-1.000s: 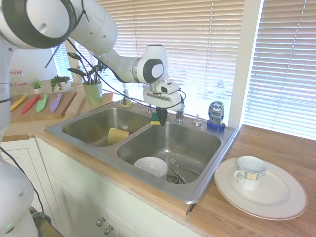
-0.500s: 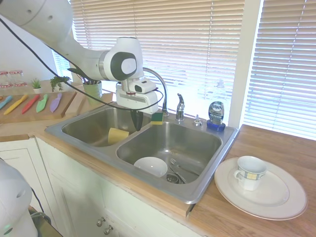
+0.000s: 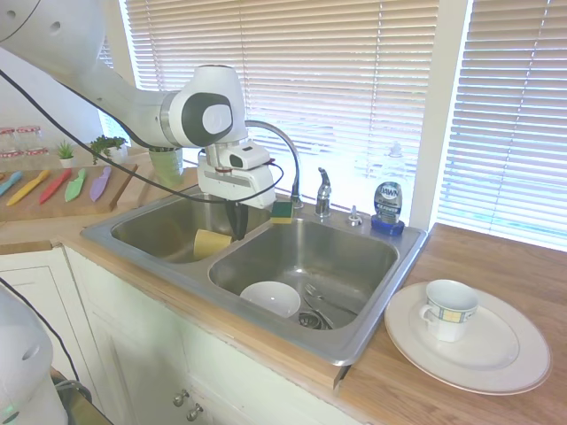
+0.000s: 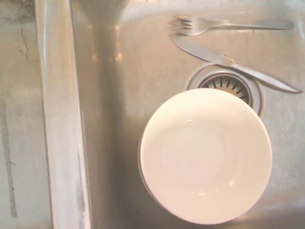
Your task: Turn on the faucet
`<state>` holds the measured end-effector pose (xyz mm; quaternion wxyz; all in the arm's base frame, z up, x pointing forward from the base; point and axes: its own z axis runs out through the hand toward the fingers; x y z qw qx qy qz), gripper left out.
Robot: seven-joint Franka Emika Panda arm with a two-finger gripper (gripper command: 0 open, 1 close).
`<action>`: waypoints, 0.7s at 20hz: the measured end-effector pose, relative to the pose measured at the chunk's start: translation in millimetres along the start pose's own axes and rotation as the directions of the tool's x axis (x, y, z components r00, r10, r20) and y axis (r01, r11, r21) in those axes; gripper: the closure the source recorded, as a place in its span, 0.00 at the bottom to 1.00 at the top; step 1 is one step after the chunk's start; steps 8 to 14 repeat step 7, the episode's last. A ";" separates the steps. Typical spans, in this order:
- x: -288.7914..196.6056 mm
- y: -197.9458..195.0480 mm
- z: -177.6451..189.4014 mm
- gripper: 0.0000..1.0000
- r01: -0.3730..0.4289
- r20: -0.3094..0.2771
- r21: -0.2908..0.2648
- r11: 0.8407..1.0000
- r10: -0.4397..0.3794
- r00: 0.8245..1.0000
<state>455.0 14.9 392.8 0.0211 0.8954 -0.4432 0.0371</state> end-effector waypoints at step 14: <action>0.1 -0.5 -0.4 0.00 -0.016 0.000 0.005 1.000 0.016 1.000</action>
